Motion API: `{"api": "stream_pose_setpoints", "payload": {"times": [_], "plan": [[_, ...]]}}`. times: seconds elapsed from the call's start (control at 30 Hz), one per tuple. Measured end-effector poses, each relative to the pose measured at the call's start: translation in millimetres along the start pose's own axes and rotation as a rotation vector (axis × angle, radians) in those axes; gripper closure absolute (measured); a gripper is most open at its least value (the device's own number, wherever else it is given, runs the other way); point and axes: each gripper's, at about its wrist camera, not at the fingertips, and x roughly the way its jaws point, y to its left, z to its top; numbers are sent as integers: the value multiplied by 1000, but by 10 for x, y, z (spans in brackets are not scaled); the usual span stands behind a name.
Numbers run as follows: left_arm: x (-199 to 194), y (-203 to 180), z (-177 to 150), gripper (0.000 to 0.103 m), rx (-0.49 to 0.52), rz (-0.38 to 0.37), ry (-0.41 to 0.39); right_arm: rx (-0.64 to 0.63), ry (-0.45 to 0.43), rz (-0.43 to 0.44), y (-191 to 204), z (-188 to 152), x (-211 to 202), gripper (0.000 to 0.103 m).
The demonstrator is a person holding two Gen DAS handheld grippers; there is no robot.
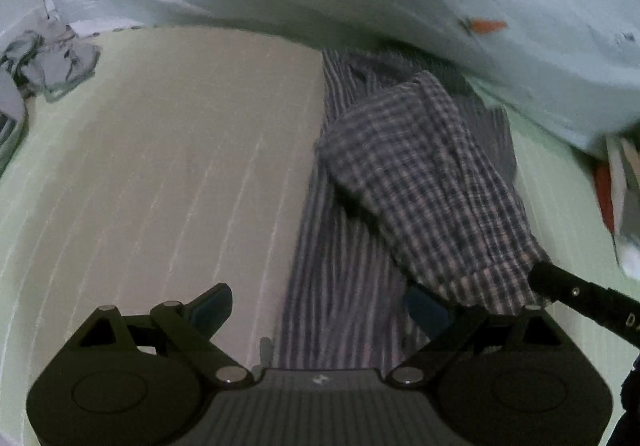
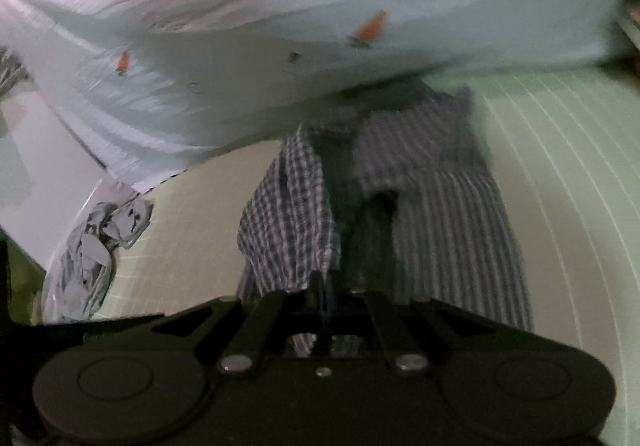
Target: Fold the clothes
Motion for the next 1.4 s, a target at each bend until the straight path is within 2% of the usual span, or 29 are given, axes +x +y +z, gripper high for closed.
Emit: {"api": "stream_pose_setpoints", "payload": {"times": [0.2, 0.4, 0.77, 1.13, 1.23, 1.3, 1.37, 1.4], "plan": [[-121, -58, -437, 9, 23, 10, 57, 127, 52, -41, -278, -470, -319, 101], [-174, -35, -707, 9, 30, 23, 91, 177, 87, -84, -466, -841, -537, 101], [-151, 18, -1103, 9, 60, 53, 164, 159, 134, -150, -558, -1209, -649, 101], [-83, 39, -1201, 9, 96, 64, 181, 39, 152, -215, -509, -1344, -659, 101], [-72, 4, -1209, 9, 111, 72, 183, -3, 154, -238, -477, -1365, -670, 90], [-63, -9, -1237, 9, 119, 77, 181, -30, 155, -254, -456, -1379, -678, 63], [-48, -6, -1245, 9, 128, 79, 184, -58, 156, -269, -434, -1394, -685, 50], [-41, -9, -1263, 9, 131, 82, 190, -72, 157, -277, -424, -1401, -689, 48]]}}
